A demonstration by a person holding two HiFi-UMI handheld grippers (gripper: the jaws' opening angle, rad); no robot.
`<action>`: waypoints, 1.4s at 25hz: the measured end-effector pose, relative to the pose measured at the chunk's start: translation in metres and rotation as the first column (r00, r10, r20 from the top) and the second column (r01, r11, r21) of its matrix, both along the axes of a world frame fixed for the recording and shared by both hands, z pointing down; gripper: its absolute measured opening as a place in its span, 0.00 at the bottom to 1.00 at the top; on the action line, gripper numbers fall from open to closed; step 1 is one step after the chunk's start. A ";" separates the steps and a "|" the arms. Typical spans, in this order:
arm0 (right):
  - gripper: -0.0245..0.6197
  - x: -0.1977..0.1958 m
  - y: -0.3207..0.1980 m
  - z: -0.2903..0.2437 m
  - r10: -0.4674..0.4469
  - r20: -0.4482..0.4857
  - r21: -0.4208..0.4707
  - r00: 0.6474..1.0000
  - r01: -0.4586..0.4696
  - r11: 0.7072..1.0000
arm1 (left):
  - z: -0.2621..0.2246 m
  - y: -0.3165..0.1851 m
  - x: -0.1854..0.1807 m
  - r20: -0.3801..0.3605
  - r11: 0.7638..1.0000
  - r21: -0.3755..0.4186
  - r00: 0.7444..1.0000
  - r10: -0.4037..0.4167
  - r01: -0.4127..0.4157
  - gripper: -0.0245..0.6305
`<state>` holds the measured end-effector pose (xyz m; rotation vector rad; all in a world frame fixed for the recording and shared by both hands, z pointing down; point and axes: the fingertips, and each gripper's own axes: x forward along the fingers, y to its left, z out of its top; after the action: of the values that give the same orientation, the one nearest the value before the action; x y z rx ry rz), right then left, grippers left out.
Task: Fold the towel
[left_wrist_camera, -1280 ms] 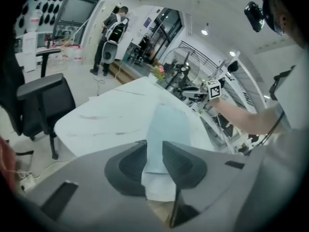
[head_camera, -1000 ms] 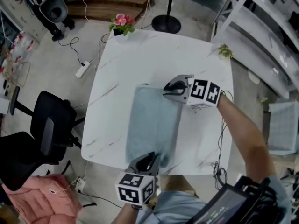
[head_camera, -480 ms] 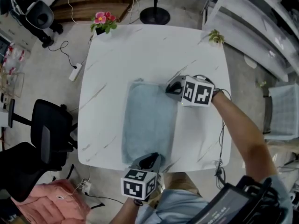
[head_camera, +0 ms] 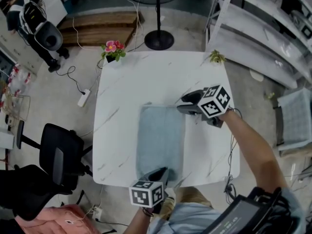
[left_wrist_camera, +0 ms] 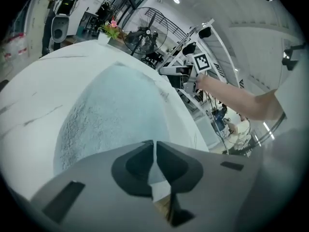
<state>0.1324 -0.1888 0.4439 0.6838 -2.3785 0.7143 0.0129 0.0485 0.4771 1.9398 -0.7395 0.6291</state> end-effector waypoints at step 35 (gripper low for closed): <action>0.13 -0.072 -0.009 0.053 -0.396 0.057 -0.526 0.917 0.364 0.768 | -0.002 -0.121 -0.022 0.040 0.993 -0.044 0.993 -0.112 0.114 0.05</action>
<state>0.0603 -0.1978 0.4964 -0.0216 -2.0233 1.0806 -0.0092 -0.0722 0.4750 1.8345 -0.8448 0.6088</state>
